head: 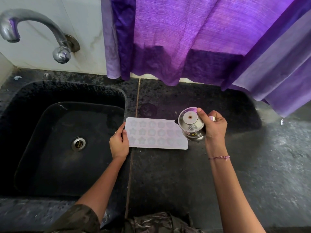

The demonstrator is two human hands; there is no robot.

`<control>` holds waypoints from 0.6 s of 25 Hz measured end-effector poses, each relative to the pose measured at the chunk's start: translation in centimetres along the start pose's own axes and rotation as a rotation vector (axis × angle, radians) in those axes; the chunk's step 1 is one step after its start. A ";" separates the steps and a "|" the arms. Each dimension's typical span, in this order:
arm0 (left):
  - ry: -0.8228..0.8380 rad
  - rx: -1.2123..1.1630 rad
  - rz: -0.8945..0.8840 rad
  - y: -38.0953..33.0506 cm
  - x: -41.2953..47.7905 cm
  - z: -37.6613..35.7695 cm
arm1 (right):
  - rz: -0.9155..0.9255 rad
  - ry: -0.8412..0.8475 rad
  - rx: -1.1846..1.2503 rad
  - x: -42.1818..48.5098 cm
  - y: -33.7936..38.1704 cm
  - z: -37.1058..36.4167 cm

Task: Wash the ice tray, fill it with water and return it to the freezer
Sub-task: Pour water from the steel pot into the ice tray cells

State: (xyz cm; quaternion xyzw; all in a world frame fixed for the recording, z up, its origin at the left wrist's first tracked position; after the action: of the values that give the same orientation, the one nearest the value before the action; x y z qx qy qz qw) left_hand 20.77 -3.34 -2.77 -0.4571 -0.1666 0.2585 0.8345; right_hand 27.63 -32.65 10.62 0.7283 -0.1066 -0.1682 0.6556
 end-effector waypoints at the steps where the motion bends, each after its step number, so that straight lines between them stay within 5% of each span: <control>1: 0.001 0.003 0.000 -0.1 0.0 0.0 | 0.013 0.012 -0.024 -0.1 0.0 -0.2; 15: 0.013 0.007 0.004 0.0 0.0 0.0 | 0.160 0.096 -0.287 -1.0 0.1 -2.1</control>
State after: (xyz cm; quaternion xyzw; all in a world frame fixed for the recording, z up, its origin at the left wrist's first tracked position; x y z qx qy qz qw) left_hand 20.78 -3.29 -2.78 -0.4561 -0.1593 0.2581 0.8367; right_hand 27.52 -30.38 11.00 0.6235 -0.1076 -0.0942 0.7686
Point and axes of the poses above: each hand's wrist, its own x-axis towards the middle knuckle, its own z-axis out of the back of the hand, y = z × x, the point moved 4 cm from there along x, towards the middle knuckle, and after that the axes turned 1 degree about -y, right-handed, at the moved point
